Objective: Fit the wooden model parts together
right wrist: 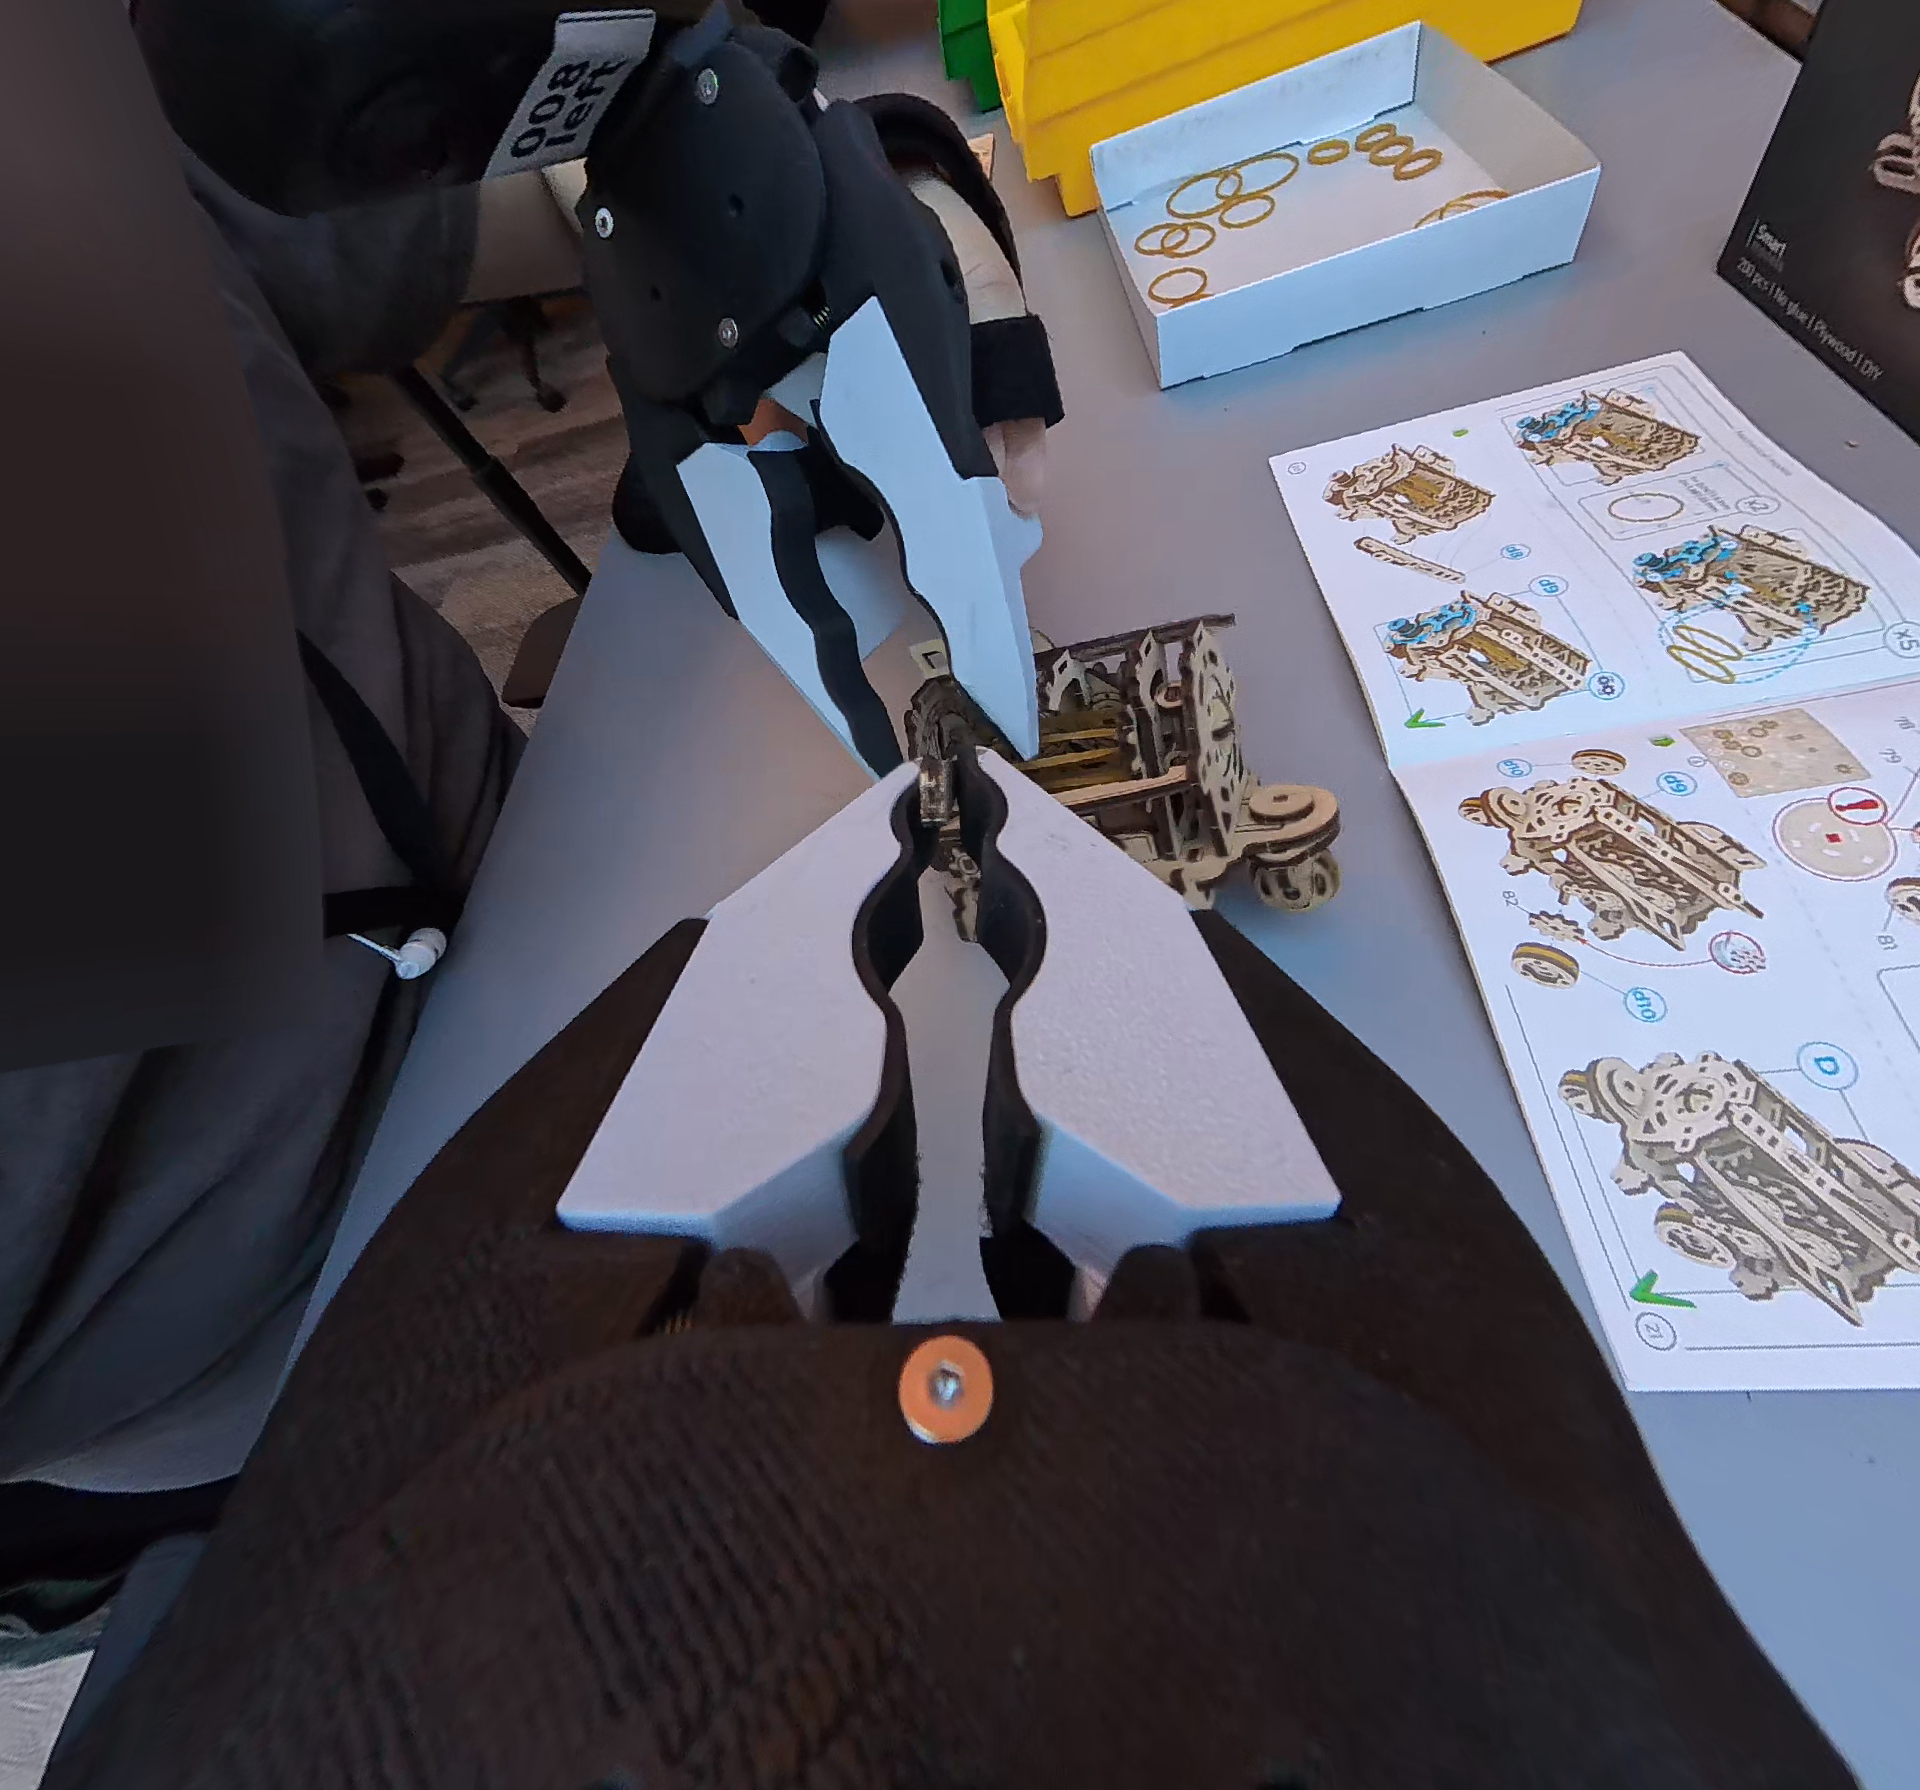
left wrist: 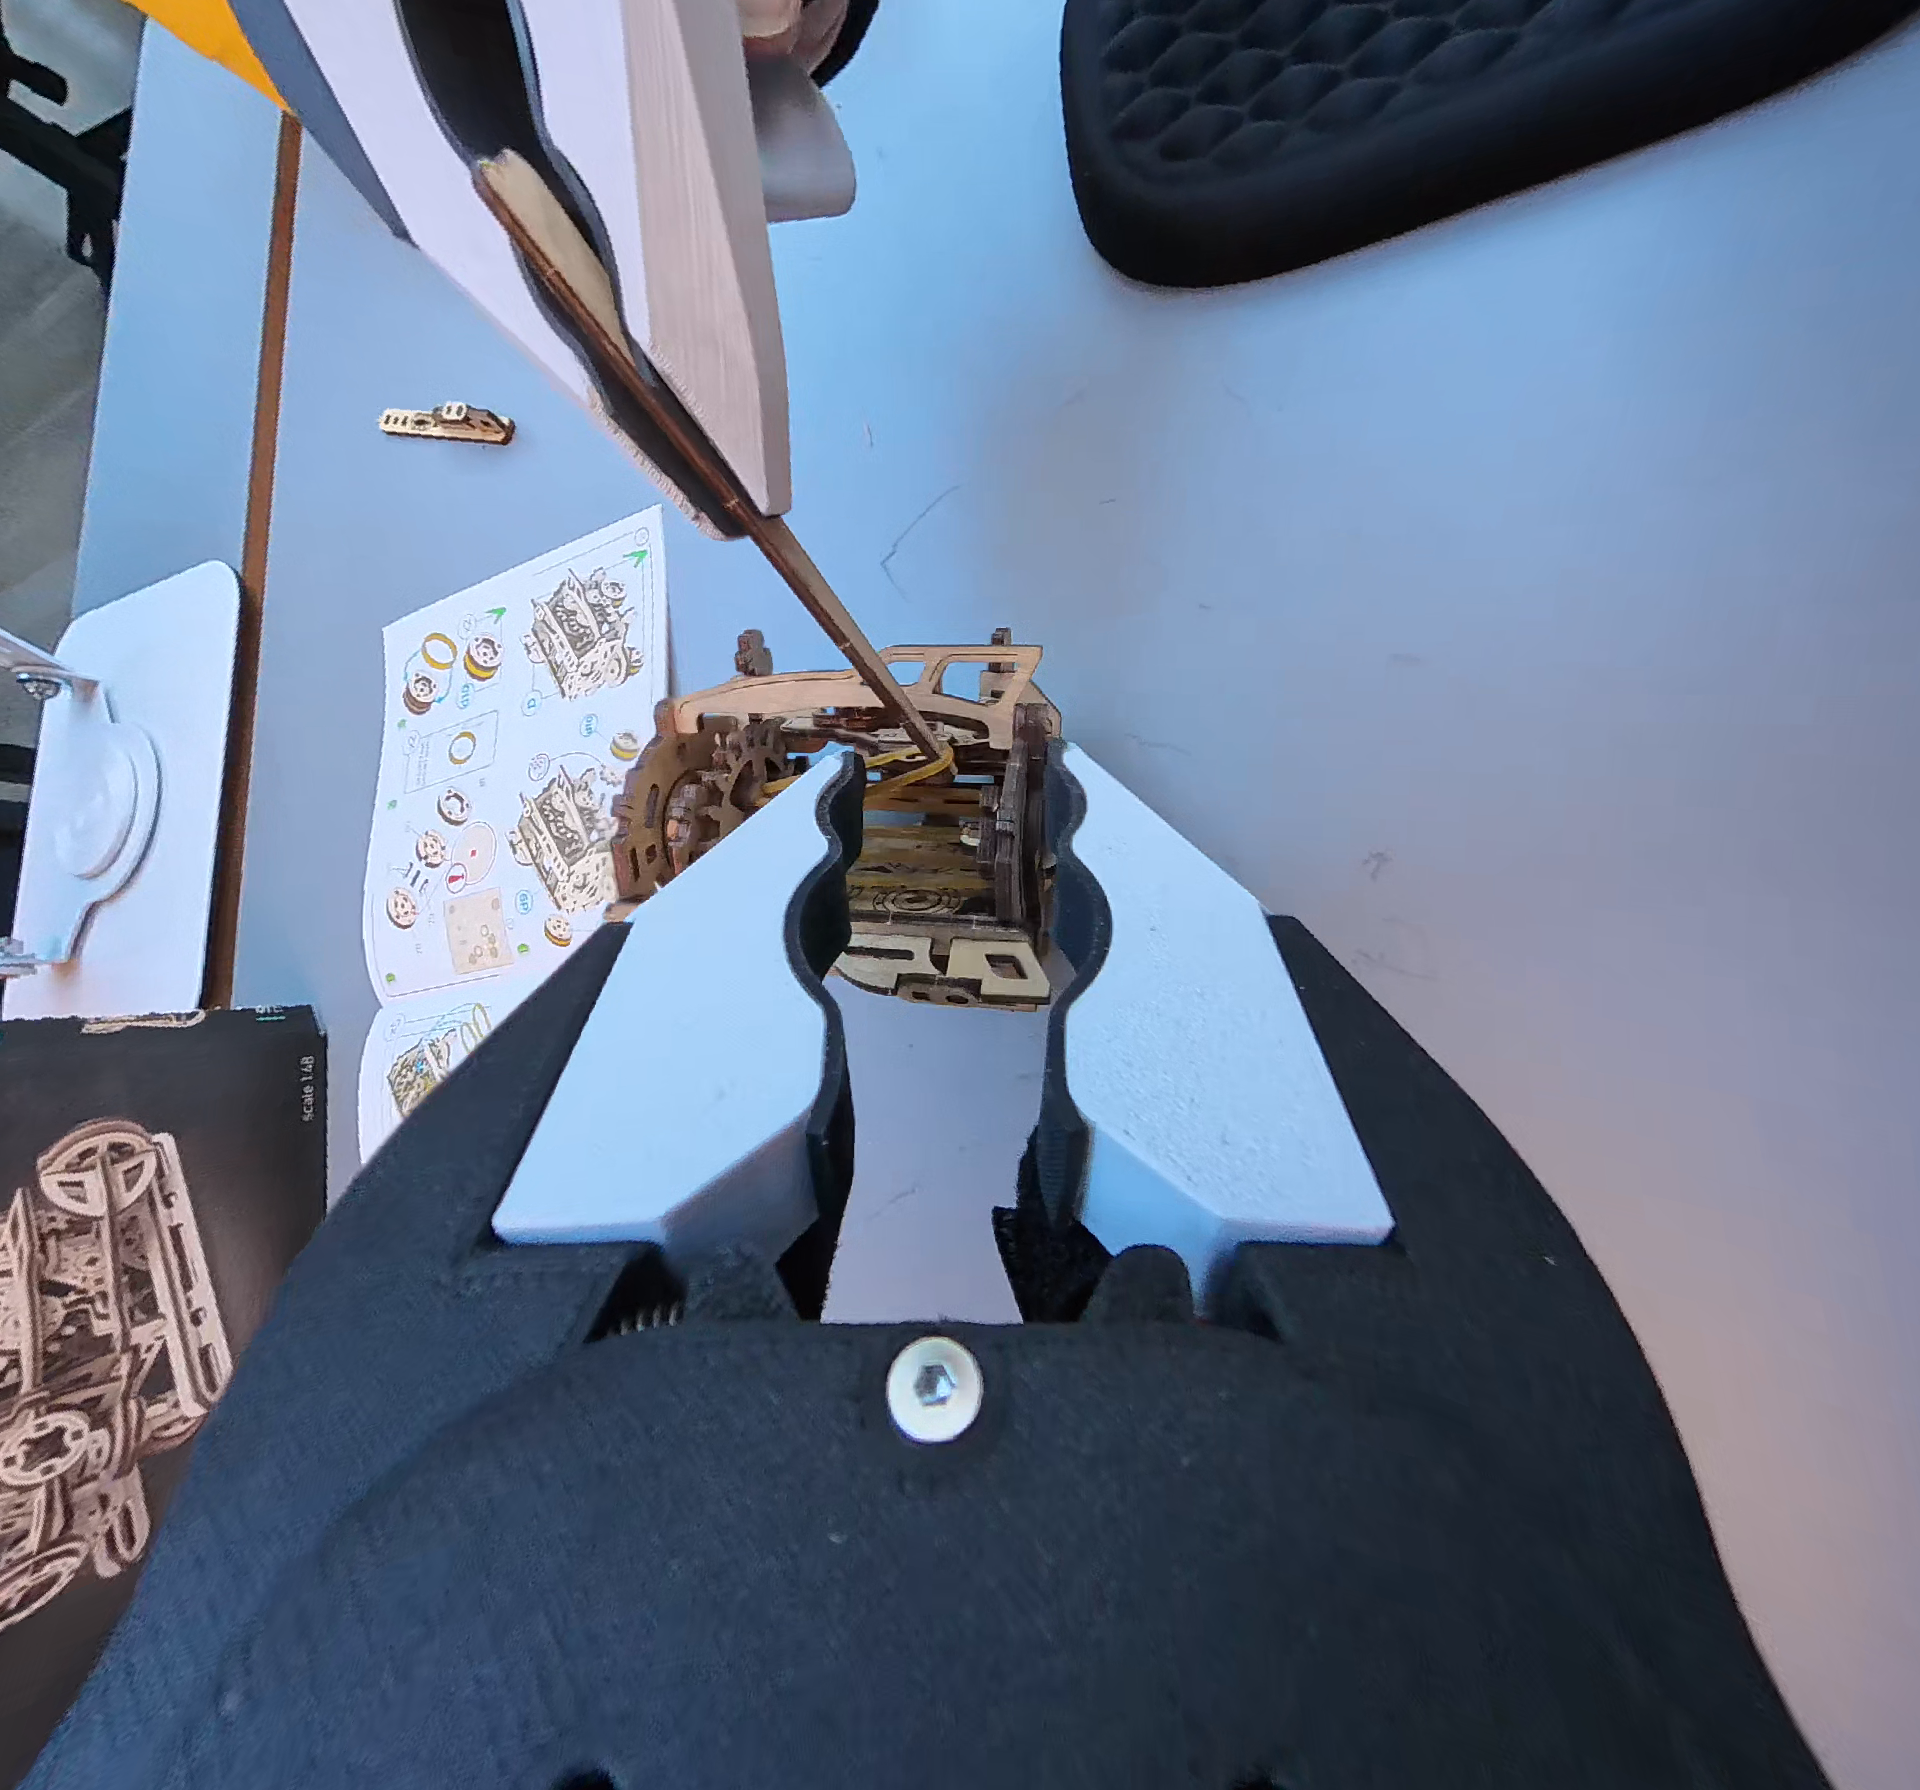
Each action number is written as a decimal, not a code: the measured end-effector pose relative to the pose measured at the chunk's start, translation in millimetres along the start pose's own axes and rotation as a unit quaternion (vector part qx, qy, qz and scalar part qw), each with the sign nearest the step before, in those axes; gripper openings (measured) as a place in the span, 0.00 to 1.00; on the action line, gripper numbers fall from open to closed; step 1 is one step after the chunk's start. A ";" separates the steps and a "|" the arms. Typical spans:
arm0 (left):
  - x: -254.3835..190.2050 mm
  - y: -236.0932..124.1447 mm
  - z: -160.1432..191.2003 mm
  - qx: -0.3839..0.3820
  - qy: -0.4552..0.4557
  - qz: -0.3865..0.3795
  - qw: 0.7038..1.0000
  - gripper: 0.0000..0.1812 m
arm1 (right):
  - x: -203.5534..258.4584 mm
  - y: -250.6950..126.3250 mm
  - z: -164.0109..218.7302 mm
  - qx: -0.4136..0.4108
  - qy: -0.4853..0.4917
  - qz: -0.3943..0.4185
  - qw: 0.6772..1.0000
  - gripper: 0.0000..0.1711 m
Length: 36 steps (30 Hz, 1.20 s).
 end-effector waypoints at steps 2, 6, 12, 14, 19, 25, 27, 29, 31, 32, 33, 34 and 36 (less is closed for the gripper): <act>-1.7 -0.3 -0.6 0.006 0.002 0.020 1.000 0.22 | 0.0 0.7 0.9 0.002 0.000 -0.008 1.000 0.01; -0.5 -3.2 -2.5 0.025 0.015 0.043 0.999 0.25 | -0.2 2.4 1.4 0.002 0.004 -0.017 1.000 0.01; 8.2 -21.4 -6.1 0.026 0.025 0.080 0.996 0.26 | -1.4 3.1 1.8 -0.003 0.009 -0.022 1.000 0.01; 14.1 -26.5 0.1 0.040 0.050 0.085 0.994 0.18 | -1.7 3.5 1.8 -0.005 0.012 -0.026 1.000 0.01; 13.6 -23.0 8.5 0.057 0.079 0.123 0.988 0.05 | -2.9 2.8 1.1 -0.009 0.014 -0.025 1.000 0.01; 8.0 -15.0 -1.5 0.045 0.075 0.103 0.991 0.03 | -4.2 0.1 0.9 -0.008 0.019 -0.014 1.000 0.01; 3.2 -10.7 -8.4 0.042 0.055 0.093 0.993 0.03 | -4.7 -2.7 0.0 -0.012 0.025 -0.009 1.000 0.01; 0.9 -4.6 -14.9 0.040 0.042 0.057 0.997 0.04 | -4.7 -5.4 0.6 -0.014 0.025 -0.003 1.000 0.01; -1.8 0.0 -19.8 0.033 0.024 0.034 0.999 0.08 | -3.9 -7.4 3.7 -0.009 0.023 0.000 1.000 0.01; -2.6 0.7 -21.7 0.026 0.015 0.029 0.999 0.10 | -3.2 -8.3 4.7 -0.010 0.025 -0.001 1.000 0.01; -2.8 -0.1 -23.8 0.014 0.006 0.026 1.000 0.11 | -2.6 -9.0 6.0 -0.010 0.026 -0.003 1.000 0.01; -2.4 -2.3 -25.4 0.000 0.000 0.026 1.000 0.13 | -2.3 -9.6 7.1 -0.010 0.026 -0.004 1.000 0.01; 2.0 -7.4 -25.5 -0.013 -0.010 0.029 0.999 0.16 | -2.6 -10.5 8.7 -0.010 0.026 -0.004 1.000 0.01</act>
Point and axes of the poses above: each gripper's, where its closed fingertips meet, y out along the fingers, z out of its underside, x = y × z across the jaws, the point moved 7 cm from there along -y, back along the fingers, and after that the axes turned 1 degree about -z, right-handed, at the moved point
